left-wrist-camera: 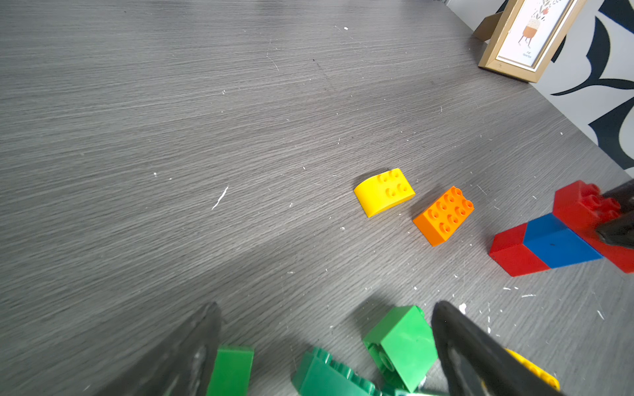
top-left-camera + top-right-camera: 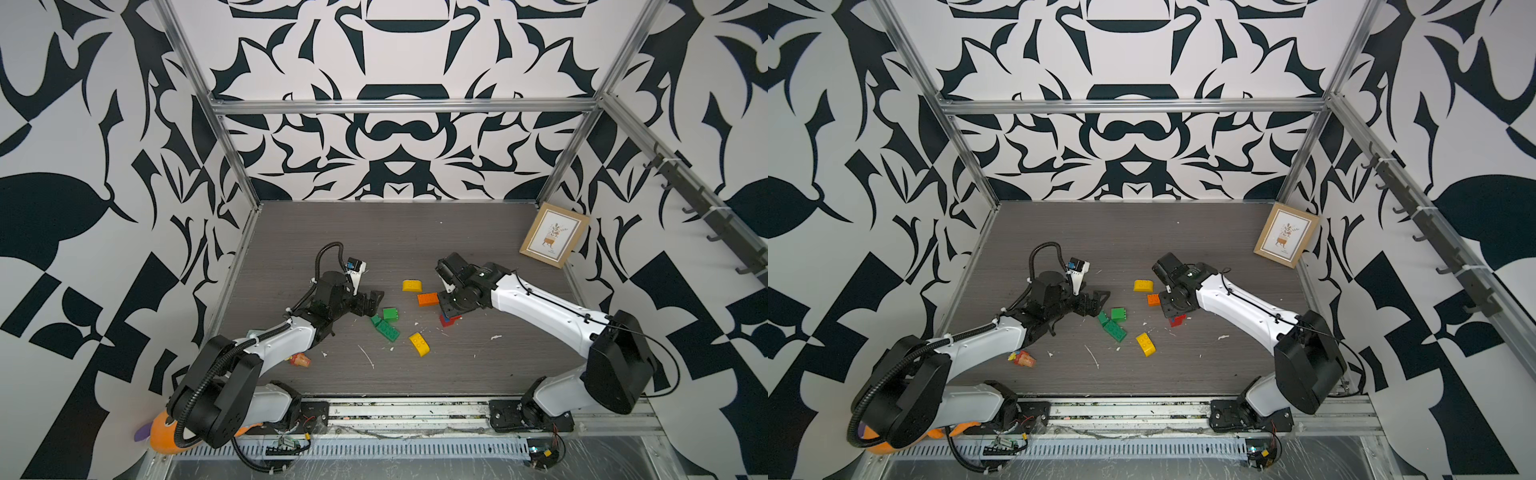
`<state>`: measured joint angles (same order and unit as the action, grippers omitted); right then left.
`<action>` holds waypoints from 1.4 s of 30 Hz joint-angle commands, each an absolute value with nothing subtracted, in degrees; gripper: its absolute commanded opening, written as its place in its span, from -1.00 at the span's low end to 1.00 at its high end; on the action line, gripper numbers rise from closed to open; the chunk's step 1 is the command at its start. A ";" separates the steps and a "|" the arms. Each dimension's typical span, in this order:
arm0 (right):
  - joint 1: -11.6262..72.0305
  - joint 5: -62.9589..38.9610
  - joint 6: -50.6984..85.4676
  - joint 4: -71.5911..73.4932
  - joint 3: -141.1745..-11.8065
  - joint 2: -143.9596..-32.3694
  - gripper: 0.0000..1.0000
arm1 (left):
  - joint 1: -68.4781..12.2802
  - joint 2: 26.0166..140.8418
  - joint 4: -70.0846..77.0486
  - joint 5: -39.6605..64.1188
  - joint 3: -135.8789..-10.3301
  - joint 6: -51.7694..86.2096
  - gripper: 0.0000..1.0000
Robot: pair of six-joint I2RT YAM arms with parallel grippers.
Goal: Assemble an ice cream with lego
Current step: Adjust the lego brick at the center of the board.
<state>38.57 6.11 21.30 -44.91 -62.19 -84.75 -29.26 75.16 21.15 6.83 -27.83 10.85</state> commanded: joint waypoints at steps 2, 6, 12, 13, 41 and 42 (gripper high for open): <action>37.62 4.04 21.32 -46.51 -58.46 -86.48 -0.63 | -29.18 74.61 20.74 6.80 -29.00 10.62 0.98; 37.62 3.49 21.91 -48.55 -57.11 -88.30 -0.71 | -29.18 74.60 20.66 6.82 -29.09 10.63 0.99; 39.89 9.61 24.18 -51.71 -54.67 -88.55 -0.83 | -29.18 74.44 20.75 6.77 -29.00 10.59 0.98; 39.98 10.44 24.32 -51.81 -54.76 -88.32 -0.84 | -29.18 74.42 20.74 6.85 -29.00 10.57 0.99; 39.11 14.80 23.90 -45.13 -61.65 -80.19 0.05 | -29.13 73.48 20.39 6.82 -28.84 10.59 0.98; 39.07 14.85 23.54 -45.46 -62.26 -80.32 0.09 | -29.18 73.48 20.39 6.82 -28.80 10.61 0.99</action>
<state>39.33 12.95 24.58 -43.86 -59.13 -81.67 -29.26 74.85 20.99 6.83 -27.83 10.85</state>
